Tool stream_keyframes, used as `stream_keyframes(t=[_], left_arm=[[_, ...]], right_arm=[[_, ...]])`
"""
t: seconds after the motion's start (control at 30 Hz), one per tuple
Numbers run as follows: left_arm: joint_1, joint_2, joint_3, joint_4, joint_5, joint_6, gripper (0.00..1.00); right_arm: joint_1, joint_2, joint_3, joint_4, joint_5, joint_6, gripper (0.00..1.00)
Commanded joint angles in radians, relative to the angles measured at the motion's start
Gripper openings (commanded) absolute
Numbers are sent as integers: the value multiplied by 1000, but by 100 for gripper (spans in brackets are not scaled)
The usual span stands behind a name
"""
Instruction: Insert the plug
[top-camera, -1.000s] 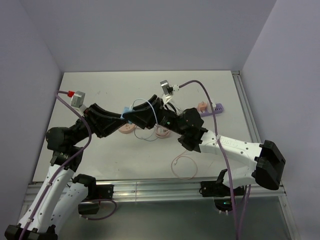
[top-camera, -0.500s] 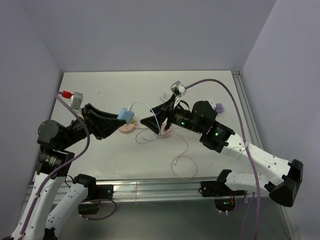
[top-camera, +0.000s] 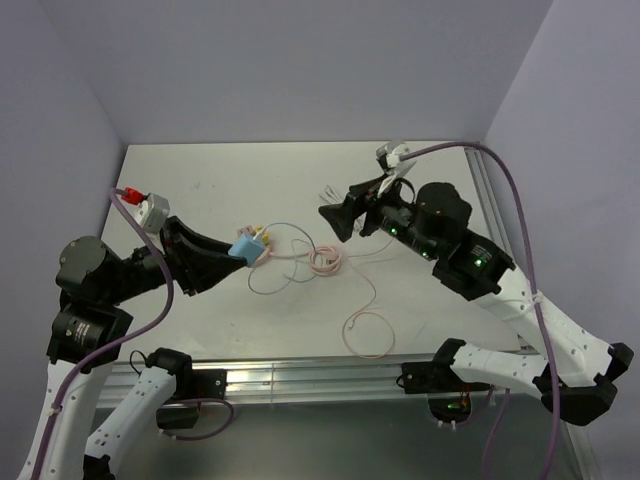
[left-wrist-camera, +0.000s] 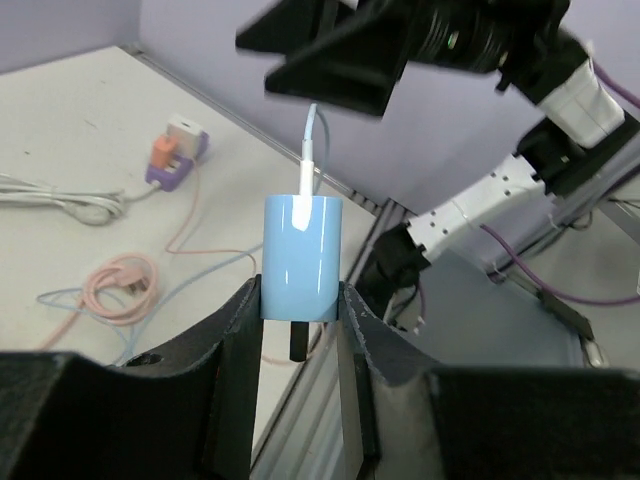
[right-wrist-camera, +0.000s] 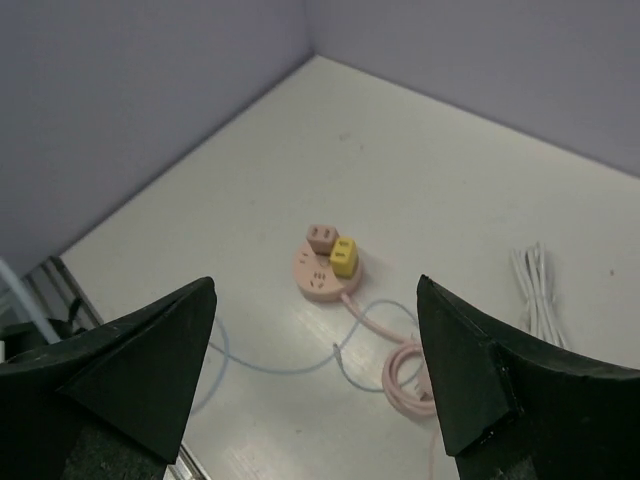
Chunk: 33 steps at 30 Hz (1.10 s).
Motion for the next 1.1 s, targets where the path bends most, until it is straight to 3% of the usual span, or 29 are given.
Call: stream_keyframes(t=[0.0, 0.07, 0.1, 0.2, 0.3, 0.67, 1.07], left_arm=[[-2, 0, 17, -7, 126, 25, 0], [-2, -6, 6, -4, 175, 18, 0], [-2, -8, 3, -4, 185, 15, 0], [-2, -14, 2, -15, 208, 21, 0], [-2, -11, 9, -26, 219, 26, 0], [-2, 9, -1, 8, 238, 1, 0], [-2, 15, 0, 16, 239, -2, 0]], right_arm=[[-6, -8, 150, -6, -118, -63, 88], [-9, 17, 183, 0, -266, -64, 88], [-9, 52, 215, -3, -437, -66, 88], [-9, 127, 249, 17, -727, -40, 88], [-7, 190, 266, 51, -834, 5, 88], [22, 287, 282, 147, -1037, 91, 85], [89, 371, 327, 112, -1002, 82, 81]])
